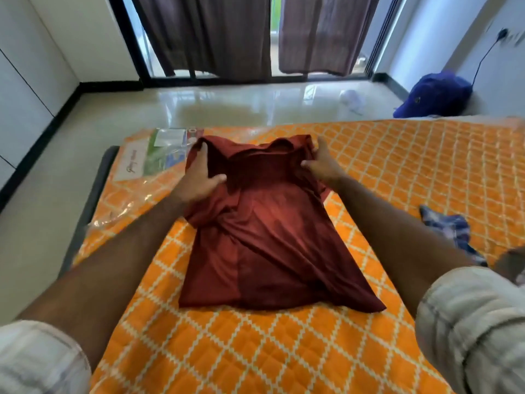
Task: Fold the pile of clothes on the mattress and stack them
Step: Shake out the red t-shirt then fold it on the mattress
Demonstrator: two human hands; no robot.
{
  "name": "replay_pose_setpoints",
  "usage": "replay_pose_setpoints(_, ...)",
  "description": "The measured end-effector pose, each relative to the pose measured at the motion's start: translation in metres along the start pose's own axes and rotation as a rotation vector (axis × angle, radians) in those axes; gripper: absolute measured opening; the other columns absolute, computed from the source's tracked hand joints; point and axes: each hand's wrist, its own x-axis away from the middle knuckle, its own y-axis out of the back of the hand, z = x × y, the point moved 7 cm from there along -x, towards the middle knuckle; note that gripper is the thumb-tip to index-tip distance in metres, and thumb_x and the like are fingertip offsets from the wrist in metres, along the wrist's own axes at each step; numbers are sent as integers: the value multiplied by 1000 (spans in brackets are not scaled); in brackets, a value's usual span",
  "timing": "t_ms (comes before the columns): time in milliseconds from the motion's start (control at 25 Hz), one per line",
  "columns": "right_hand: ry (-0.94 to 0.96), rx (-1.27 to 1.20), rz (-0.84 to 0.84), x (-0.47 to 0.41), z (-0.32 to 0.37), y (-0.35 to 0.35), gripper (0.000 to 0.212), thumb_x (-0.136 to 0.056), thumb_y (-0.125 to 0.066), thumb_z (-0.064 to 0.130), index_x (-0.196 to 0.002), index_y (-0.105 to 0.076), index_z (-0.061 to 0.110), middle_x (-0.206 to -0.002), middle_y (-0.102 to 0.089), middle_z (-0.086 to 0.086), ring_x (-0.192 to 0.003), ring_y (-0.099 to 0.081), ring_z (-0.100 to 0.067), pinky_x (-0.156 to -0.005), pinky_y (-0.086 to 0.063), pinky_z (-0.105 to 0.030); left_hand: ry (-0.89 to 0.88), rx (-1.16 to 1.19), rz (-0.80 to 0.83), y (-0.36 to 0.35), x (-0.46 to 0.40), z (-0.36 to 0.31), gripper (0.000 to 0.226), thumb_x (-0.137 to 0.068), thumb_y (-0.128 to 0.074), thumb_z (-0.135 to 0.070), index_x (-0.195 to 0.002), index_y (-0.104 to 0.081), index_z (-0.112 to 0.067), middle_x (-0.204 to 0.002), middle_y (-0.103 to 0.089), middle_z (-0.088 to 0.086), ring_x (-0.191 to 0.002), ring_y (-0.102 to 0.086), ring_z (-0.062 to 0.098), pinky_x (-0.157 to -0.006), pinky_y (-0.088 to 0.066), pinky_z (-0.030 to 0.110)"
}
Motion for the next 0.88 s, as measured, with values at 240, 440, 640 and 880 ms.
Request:
replay_pose_setpoints(240, 297, 394, 31, 184, -76, -69, 68, -87, -63, 52, -146, -45, 25, -141, -48, -3, -127, -47, -28, -101, -43, -48, -741, -460, 118, -112, 174, -32, 52, -92, -49, -61, -127, -59, -25, -132, -56, 1, -120, -52, 22, -93, -46, 44)
replay_pose_setpoints(440, 591, 819, 76, 281, -96, -87, 54, -89, -48, 59, -133, -56, 29, -132, -54, 2, -121, -50, -22, -96, -41, -47, -864, -783, 152, -142, 231, -32, 24, -85, -44, -35, -101, -56, -21, -92, -61, 3, -76, -61, 26, -61, -45, 35)
replay_pose_setpoints(640, 378, 356, 46, 274, -63, -43, 24, -98, -47, 32, -99, -65, 16, -97, -69, -2, -93, -66, -24, -81, -47, -39, -345, -113, 186, -84, 216, -38, 9, -97, -57, -14, -88, -58, -14, -83, -64, 4, -77, -59, 14, -70, -43, 36)
replay_pose_setpoints(880, 336, 402, 76, 310, -63, -20, 36, -93, -66, 19, -129, -60, 17, -121, -60, -6, -114, -58, -26, -96, -46, -38, -350, -636, -8, -39, 255, -38, 34, -97, -47, -48, -106, -60, -18, -104, -58, 6, -99, -60, 30, -78, -47, 43)
